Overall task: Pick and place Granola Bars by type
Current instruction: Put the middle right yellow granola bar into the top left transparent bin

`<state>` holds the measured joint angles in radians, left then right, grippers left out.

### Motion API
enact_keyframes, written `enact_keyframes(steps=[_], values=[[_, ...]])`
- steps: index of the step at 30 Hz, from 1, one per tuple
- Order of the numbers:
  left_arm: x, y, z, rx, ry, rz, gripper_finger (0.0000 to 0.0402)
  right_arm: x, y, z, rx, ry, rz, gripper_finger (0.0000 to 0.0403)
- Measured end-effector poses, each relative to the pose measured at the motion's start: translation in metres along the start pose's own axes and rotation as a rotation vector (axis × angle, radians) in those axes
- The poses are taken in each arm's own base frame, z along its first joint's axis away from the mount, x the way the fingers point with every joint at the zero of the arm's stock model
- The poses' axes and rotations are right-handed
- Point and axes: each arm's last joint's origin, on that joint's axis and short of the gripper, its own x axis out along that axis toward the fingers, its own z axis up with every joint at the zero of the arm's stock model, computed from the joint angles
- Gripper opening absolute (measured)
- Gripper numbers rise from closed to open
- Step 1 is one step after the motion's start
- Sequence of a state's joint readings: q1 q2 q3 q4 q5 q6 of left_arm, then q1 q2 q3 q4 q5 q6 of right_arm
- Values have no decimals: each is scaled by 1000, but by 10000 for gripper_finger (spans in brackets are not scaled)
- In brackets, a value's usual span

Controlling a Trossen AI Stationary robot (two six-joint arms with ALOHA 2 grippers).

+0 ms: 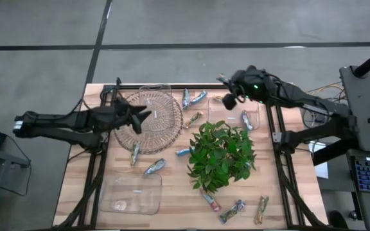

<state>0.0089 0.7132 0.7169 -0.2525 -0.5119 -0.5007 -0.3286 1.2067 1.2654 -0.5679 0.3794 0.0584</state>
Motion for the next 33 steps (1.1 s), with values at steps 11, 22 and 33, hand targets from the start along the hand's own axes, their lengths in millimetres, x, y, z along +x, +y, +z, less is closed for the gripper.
enact_keyframes(steps=[11, 22, 33], values=[[5, 9, 32, 104, -101, -119, 170, 46, 28, 66, -18, -48, 196, 17], [7, 9, 43, 131, -174, -217, 170, 84, 69, 105, -33, -94, 356, 17], [10, 9, 62, 157, -223, -183, 224, 110, 110, 124, -47, -118, 470, 17]])
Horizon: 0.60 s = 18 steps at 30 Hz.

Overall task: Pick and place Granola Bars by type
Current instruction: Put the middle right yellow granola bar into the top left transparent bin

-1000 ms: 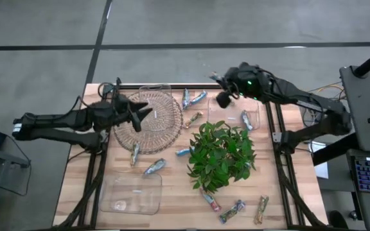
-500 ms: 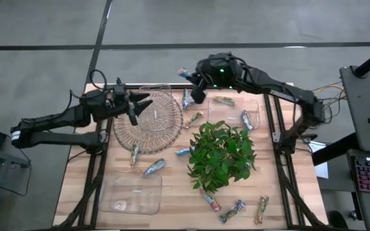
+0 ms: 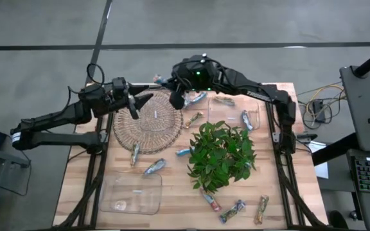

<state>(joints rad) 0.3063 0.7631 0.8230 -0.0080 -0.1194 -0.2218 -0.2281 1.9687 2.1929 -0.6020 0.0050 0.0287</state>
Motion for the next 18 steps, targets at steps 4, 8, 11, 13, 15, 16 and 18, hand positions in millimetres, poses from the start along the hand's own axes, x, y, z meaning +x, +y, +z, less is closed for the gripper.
enact_keyframes(steps=[4, 8, 11, 13, 15, 16, 18], values=[[5, -3, 3, 25, 14, -48, 243, 10, 5, 2, 3, -9, 23, 17], [9, -4, 7, 46, 14, -53, 244, 11, 8, 4, 5, -22, 46, 17], [11, -6, 11, 49, 4, -50, 240, 11, 11, 3, 3, -15, 52, 17], [12, -6, 15, 51, -7, -36, 236, 11, 12, 3, 2, -11, 56, 17], [13, -7, 19, 61, -18, -28, 233, 11, 12, 3, 2, -10, 56, 17], [14, -7, 21, 63, -22, -28, 232, 11, 12, 3, 2, -11, 56, 17], [15, -8, 22, 63, -22, -29, 230, 11, 12, 3, 3, -7, 55, 17]])
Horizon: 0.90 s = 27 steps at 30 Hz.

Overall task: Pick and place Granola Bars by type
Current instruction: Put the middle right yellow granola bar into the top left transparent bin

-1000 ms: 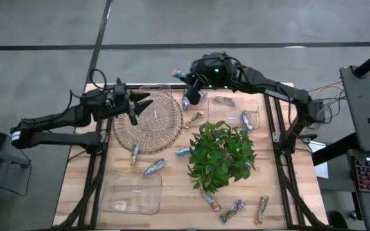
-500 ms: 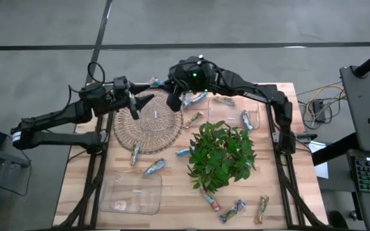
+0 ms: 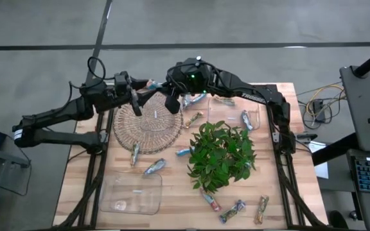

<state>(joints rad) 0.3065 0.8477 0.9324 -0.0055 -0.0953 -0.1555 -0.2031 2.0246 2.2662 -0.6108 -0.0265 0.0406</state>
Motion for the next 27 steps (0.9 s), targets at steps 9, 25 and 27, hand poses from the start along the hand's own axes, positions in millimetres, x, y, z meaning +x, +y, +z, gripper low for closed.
enact_keyframes(steps=[9, 25, 27], values=[[11, -1, -8, -55, 49, -25, 169, 0, 0, -1, -9, 7, 1, 17], [11, -1, -4, -51, 6, -26, 23, -2, 0, 0, -34, 4, 27, 22], [12, -1, -5, -54, 11, -25, 20, -2, 1, 0, -65, 3, 53, 32]])
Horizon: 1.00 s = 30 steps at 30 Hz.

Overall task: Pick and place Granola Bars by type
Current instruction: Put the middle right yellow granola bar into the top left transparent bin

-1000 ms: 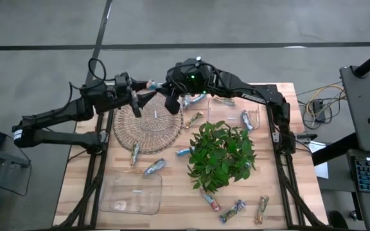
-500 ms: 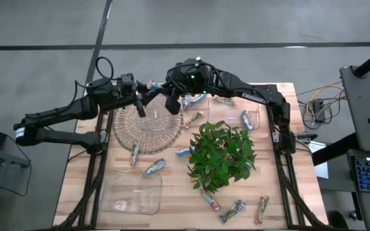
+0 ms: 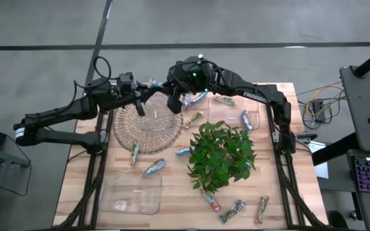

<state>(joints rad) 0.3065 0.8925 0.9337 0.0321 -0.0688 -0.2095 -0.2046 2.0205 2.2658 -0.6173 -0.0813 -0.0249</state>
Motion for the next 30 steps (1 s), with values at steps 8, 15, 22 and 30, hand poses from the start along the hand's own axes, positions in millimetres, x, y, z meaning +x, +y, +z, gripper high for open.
enact_keyframes(steps=[8, 15, 22, 30], values=[[-1, 0, 2, -5, -2, -8, 12, -10, 1, 4, -41, -4, 9, 141], [-3, 0, 16, 57, 86, 80, 10, -54, -6, 20, -63, -17, -95, 233], [1, -4, 39, 137, 306, 145, 8, -91, -14, 15, 0, 122, -165, 264], [31, -4, 39, 240, 727, 224, 7, -114, -12, 10, -9, 212, -169, 264]])
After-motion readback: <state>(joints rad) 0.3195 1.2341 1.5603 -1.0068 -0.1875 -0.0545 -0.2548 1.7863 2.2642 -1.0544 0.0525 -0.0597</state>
